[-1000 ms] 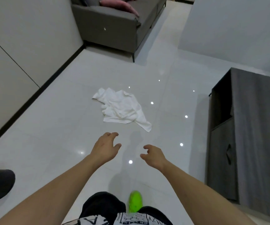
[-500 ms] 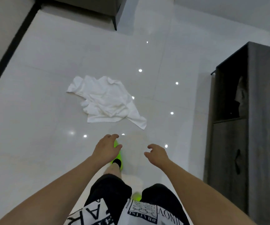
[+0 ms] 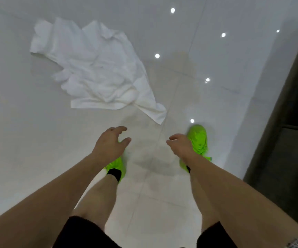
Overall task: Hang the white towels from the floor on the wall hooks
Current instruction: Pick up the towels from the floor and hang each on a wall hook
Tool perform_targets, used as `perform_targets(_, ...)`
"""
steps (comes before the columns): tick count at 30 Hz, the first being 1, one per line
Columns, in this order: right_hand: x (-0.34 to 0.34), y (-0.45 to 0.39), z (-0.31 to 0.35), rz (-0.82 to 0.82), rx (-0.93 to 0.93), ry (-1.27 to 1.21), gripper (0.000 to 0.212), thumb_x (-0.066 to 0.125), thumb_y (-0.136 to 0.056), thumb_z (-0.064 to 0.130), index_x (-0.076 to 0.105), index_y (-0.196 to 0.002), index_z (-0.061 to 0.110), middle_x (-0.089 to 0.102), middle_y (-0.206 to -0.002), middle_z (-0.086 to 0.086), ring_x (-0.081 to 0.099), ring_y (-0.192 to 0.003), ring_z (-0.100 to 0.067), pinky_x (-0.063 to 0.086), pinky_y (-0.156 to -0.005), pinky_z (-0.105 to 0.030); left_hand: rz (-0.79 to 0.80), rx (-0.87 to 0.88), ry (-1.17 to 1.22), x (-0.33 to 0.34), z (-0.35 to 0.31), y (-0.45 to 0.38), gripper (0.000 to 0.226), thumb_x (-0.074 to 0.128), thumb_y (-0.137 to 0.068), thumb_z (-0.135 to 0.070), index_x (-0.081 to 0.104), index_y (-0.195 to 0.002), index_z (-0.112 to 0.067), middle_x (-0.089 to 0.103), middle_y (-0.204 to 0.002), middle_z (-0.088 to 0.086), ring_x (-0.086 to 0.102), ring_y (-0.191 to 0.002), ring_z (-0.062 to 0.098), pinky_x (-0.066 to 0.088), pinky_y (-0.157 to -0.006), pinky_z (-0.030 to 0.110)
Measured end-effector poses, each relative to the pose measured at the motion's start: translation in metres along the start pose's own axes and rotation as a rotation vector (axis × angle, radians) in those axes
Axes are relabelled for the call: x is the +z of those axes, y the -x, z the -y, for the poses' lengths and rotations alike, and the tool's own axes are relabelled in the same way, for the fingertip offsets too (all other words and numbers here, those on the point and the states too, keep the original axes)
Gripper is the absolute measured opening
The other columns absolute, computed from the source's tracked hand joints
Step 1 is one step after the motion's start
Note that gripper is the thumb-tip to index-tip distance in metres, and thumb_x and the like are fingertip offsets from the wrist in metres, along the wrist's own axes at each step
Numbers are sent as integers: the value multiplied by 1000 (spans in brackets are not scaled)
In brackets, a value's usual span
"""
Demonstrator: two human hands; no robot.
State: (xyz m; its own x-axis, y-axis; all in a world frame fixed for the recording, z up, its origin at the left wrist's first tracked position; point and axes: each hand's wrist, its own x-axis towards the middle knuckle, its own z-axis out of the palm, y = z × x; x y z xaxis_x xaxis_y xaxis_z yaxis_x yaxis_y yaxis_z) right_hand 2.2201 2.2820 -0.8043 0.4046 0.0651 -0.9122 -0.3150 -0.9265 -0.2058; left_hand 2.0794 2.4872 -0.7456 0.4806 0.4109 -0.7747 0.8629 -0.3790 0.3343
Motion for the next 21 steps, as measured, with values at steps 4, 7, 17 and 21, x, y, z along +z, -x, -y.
perform_targets(4,18,-115,-18,32,99,-158,9,69,-86,15,68,-90,7,65,-85,-15,61,-74,-26,56,-75,-43,-2,-111,97,77,12,-72,41,67,-90,-36,60,-128,-24,61,-115,1,59,-98,19,42,-90,26)
perform_targets(7,40,-187,-25,47,158,-271,11,71,-86,18,66,-92,10,66,-85,-13,61,-69,-24,55,-68,-36,49,-156,125,127,22,-113,41,67,-90,-35,61,-128,-22,61,-118,5,60,-104,23,46,-97,35)
perform_targets(17,107,-269,-20,17,149,-297,22,74,-81,19,75,-96,3,74,-92,-19,71,-88,-34,59,-82,-47,142,-184,-11,185,34,-149,40,63,-93,-37,59,-130,-24,60,-123,3,58,-113,20,42,-100,32)
perform_targets(21,83,-195,-14,116,118,-256,8,67,-82,12,65,-76,9,72,-78,-14,72,-75,-28,60,-76,-46,161,-161,-30,152,3,-122,39,63,-93,-34,59,-130,-21,60,-123,5,58,-114,22,42,-101,33)
